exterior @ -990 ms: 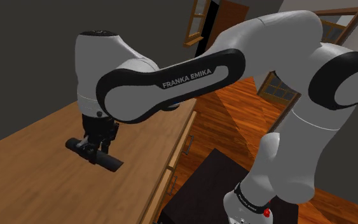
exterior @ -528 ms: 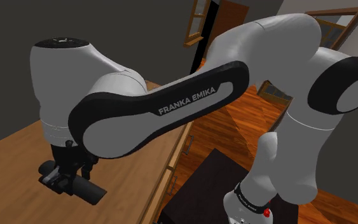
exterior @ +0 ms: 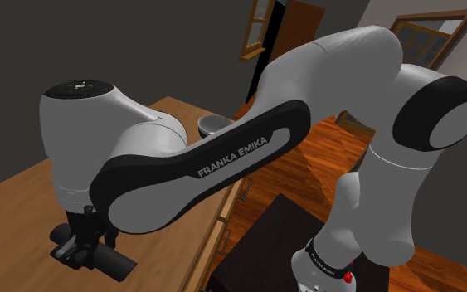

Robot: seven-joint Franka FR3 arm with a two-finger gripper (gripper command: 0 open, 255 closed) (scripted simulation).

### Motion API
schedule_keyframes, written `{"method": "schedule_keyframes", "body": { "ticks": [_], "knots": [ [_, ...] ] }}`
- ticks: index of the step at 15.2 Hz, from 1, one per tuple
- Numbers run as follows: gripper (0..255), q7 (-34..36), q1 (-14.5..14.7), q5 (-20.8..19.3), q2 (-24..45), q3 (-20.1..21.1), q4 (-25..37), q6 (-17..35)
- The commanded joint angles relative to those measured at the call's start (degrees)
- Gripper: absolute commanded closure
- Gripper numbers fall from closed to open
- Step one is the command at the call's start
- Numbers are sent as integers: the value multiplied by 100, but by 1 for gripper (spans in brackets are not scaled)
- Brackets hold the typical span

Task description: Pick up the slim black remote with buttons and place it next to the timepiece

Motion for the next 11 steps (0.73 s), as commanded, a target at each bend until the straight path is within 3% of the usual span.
{"method": "schedule_keyframes", "body": {
  "ticks": [1,11],
  "knots": [
    [255,10,9,-22,70,-5,-64,138],
    [255,48,45,-126,399,-45,-306,697]
  ]
}}
